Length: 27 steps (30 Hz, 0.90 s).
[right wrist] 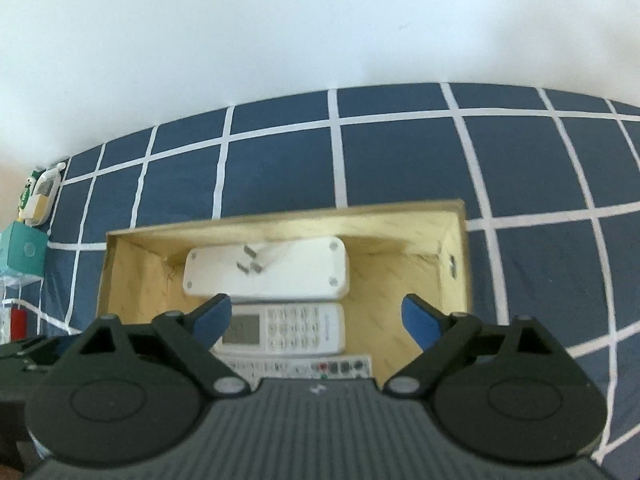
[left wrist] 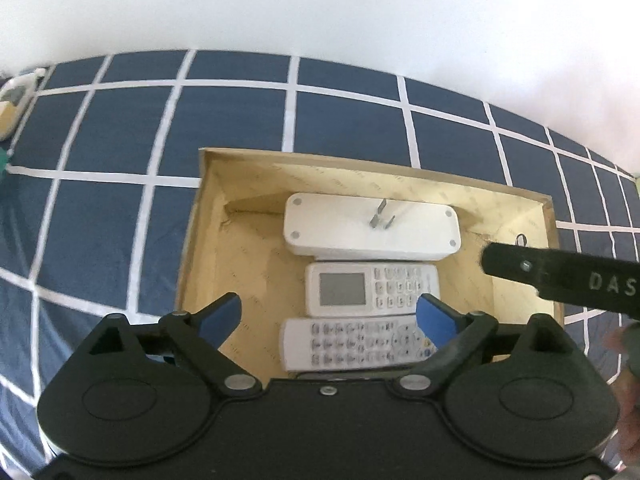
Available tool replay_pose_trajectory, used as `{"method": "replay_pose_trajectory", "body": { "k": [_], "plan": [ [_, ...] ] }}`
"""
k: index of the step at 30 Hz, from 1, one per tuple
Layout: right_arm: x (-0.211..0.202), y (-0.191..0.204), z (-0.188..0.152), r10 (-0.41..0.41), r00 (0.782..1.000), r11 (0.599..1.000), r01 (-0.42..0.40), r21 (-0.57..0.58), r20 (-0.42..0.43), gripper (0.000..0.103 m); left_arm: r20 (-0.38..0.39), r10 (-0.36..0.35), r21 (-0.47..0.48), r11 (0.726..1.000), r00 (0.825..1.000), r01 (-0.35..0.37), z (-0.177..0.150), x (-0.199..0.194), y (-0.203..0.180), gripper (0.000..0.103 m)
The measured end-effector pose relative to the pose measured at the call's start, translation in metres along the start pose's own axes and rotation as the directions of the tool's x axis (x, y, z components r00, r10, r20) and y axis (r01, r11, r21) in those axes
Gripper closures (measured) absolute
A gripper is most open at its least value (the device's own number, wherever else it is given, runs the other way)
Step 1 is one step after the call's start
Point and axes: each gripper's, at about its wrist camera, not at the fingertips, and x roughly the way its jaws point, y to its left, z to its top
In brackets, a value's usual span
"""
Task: Organize objects
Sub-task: 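Withdraw the right tool upward away from the box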
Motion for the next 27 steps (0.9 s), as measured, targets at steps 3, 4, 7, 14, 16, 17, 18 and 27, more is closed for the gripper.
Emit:
{"method": "replay_pose_trajectory", "body": {
  "k": [3, 4, 7, 14, 16, 17, 18, 27],
  "plan": [
    [-0.013, -0.005, -0.012, -0.01, 1.0, 1.0, 0.01, -0.004, 0.006, 0.007, 0.014, 0.017, -0.006, 1.0, 1.0, -0.017, -0.011, -0.014, 0.001, 0.006],
    [-0.017, -0.007, -0.016, -0.01, 1.0, 1.0, 0.01, -0.006, 0.005, 0.006, 0.018, 0.021, -0.006, 1.0, 1.0, -0.021, -0.014, -0.018, 0.001, 0.004],
    [-0.028, -0.01, -0.028, -0.008, 1.0, 1.0, 0.008, -0.018, 0.002, 0.001, 0.033, 0.032, -0.007, 0.999, 0.999, -0.032, -0.025, -0.03, 0.002, 0.0],
    [-0.051, -0.011, -0.058, -0.02, 1.0, 0.999, 0.02, -0.041, 0.013, 0.0, 0.071, 0.047, 0.005, 0.999, 0.996, -0.047, -0.05, -0.057, 0.002, 0.0],
    [-0.058, -0.01, -0.065, -0.024, 1.0, 0.999, 0.024, -0.048, 0.017, 0.0, 0.084, 0.052, 0.013, 0.998, 0.995, -0.054, -0.058, -0.064, 0.002, 0.0],
    [-0.061, -0.009, -0.069, -0.028, 0.999, 0.998, 0.029, -0.053, 0.016, 0.0, 0.09, 0.055, 0.013, 0.998, 0.994, -0.056, -0.061, -0.067, 0.003, 0.0],
    [-0.064, -0.008, -0.073, -0.031, 0.999, 0.998, 0.032, -0.056, 0.017, 0.0, 0.095, 0.055, 0.012, 0.998, 0.994, -0.057, -0.065, -0.07, 0.003, 0.0],
    [-0.089, -0.006, -0.104, -0.026, 0.999, 0.999, 0.028, -0.047, 0.038, 0.0, 0.109, 0.082, 0.007, 0.997, 0.991, -0.083, -0.093, -0.093, 0.008, 0.0]
  ]
}}
